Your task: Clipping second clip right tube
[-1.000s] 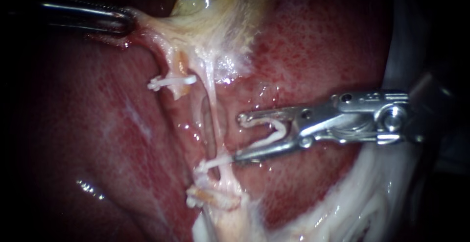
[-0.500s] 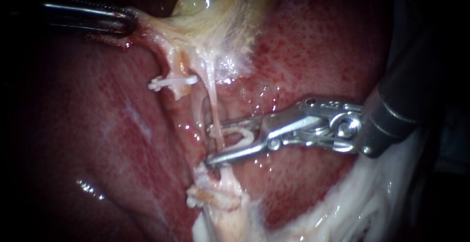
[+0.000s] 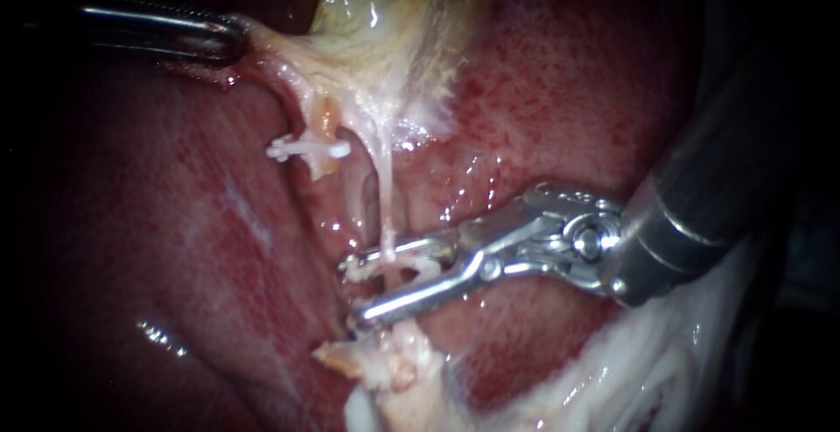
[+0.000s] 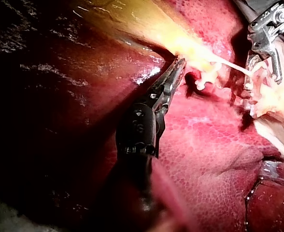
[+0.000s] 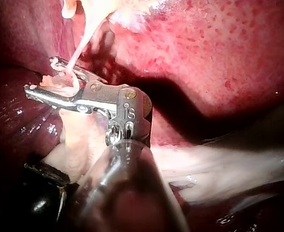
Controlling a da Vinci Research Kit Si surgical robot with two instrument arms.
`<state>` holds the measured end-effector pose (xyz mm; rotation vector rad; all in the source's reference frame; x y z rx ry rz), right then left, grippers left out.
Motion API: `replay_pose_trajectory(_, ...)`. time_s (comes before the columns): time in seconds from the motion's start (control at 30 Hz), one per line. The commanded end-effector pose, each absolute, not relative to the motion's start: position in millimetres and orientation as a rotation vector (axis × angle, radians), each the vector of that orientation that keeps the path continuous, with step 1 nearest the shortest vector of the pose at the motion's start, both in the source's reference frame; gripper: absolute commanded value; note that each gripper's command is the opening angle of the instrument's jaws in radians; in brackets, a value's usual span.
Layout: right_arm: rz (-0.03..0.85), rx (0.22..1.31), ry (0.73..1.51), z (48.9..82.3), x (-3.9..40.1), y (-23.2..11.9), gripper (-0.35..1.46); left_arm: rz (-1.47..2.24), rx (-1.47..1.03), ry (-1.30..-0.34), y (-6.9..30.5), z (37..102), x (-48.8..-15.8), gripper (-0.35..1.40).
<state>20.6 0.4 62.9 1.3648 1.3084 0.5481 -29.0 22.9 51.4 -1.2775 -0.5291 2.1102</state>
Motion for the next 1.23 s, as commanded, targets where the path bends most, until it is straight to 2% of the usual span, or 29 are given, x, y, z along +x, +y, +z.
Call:
replay_pose_trajectory(0.03,0.543,1.366,1.307,63.0,20.4,0.5,0.41,2.11,-1.278,-0.529,22.9,51.4,-29.1,-0.35)
replay_pose_trajectory(0.3,0.529,1.376,1.304,63.3,19.8,0.6,0.12,2.11,-1.278,-0.529,22.9,51.4,-29.1,-0.35)
replay_pose_trajectory(0.47,0.527,1.378,1.303,63.3,19.5,0.5,-0.15,2.11,-1.278,-0.529,22.9,51.4,-29.1,-0.35)
replay_pose_trajectory(0.57,0.526,1.379,1.303,63.3,19.4,0.5,-0.19,2.11,-1.278,-0.529,22.9,51.4,-29.1,-0.35)
replay_pose_trajectory(0.67,0.525,1.38,1.303,63.3,19.3,0.5,-0.35,2.11,-1.278,-0.529,22.9,51.4,-29.1,-0.35)
replay_pose_trajectory(1.23,0.525,1.388,1.298,63.3,18.9,0.5,-0.35,2.11,-1.278,-0.53,23.1,51.5,-29.1,-0.35)
